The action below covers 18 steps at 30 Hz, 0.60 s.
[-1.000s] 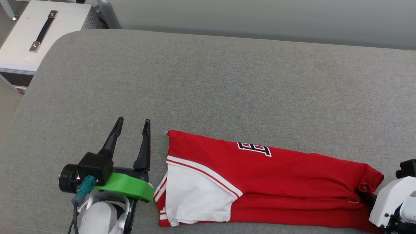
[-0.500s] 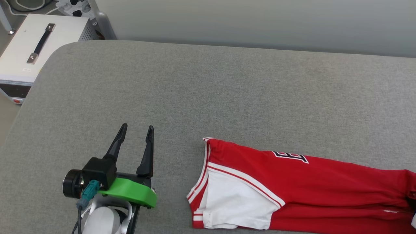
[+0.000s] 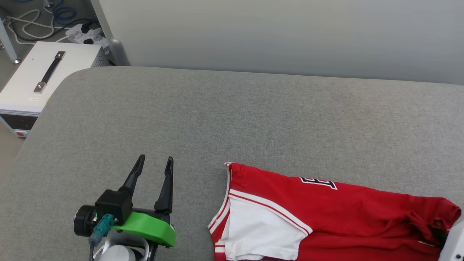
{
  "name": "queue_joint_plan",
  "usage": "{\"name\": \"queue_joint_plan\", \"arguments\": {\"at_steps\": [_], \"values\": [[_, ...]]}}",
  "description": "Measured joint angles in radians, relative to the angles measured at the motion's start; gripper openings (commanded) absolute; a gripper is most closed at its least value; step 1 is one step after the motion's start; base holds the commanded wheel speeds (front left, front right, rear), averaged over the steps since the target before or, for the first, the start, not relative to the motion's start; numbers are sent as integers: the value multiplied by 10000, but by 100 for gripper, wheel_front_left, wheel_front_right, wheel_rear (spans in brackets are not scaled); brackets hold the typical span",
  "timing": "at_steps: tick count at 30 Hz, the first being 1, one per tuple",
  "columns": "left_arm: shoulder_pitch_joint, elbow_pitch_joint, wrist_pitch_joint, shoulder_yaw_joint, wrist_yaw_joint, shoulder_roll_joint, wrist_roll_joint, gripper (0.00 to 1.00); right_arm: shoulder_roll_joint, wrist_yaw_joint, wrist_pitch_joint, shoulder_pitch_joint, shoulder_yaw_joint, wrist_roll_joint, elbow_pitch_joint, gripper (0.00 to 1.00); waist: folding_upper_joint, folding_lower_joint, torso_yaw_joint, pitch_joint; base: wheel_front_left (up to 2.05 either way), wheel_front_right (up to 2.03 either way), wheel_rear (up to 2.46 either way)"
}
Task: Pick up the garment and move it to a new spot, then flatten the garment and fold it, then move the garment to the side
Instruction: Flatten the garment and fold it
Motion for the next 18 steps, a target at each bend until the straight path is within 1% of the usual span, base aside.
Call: {"name": "queue_joint_plan", "arguments": {"at_steps": [2, 4, 9, 18], "values": [[21, 0, 0, 0, 0, -10, -8, 100, 251, 0, 253, 137, 169, 138, -510, 0, 0, 0, 7, -71, 0, 0, 0], [24, -2, 0, -8, 0, -29, -8, 100, 644, 0, 587, 271, 380, 347, -1064, 0, 0, 0, 41, -110, 0, 0, 0], [52, 4, 0, -13, 0, -61, -48, 100, 1371, -2, 1204, 470, 926, 502, -2142, 0, 0, 0, 190, -152, 0, 0, 0], [57, 13, 0, 42, 0, -109, -73, 100, 2796, 0, 1862, 414, 1967, 627, -3335, 0, 0, 0, 607, -163, 0, 0, 0]]}}
